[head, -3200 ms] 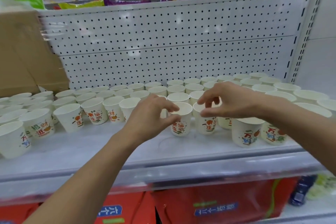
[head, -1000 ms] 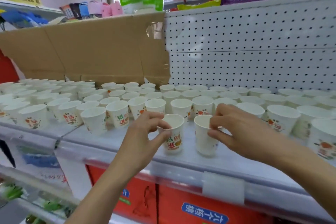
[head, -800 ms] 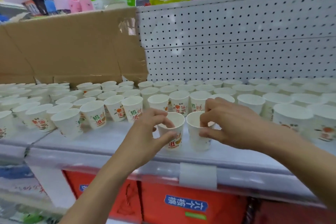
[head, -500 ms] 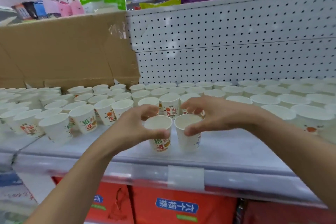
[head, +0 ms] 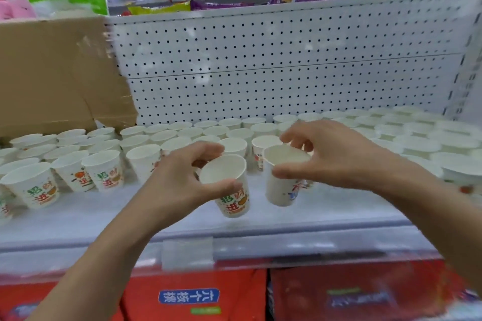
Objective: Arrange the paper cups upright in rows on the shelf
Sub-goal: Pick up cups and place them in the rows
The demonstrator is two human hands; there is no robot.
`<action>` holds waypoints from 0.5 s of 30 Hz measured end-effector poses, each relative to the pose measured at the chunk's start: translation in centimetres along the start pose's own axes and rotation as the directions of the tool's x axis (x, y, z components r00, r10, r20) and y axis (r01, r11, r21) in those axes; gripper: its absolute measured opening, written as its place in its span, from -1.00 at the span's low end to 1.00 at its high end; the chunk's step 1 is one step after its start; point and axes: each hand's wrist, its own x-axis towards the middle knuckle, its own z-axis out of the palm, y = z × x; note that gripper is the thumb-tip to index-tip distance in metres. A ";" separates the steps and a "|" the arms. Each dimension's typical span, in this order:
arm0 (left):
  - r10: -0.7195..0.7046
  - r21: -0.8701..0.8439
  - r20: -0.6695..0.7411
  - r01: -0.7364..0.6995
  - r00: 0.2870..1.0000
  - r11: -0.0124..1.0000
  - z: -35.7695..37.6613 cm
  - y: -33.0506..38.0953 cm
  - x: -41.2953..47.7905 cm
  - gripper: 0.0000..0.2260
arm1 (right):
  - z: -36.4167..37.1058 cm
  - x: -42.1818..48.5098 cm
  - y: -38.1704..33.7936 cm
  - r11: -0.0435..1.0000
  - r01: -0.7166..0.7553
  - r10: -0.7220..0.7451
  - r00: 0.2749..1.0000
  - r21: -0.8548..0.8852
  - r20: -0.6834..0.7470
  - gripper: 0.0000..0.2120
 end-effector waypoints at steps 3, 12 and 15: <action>0.056 -0.048 0.093 -0.051 0.994 0.998 4.2 3.0 1.6 -0.33 | -2.3 -2.2 3.2 0.990 -0.106 0.104 0.994 -0.092 -0.027 -0.38; 0.057 -0.054 0.207 -0.046 0.977 0.997 11.2 6.0 3.4 -0.17 | -1.9 -4.0 7.8 0.908 -0.133 0.138 0.990 -0.396 -0.015 -0.37; 0.059 -0.052 0.167 -0.050 0.984 0.997 11.7 6.2 3.0 -0.18 | -1.8 -4.2 8.2 0.909 -0.097 0.110 0.994 -0.405 0.009 -0.34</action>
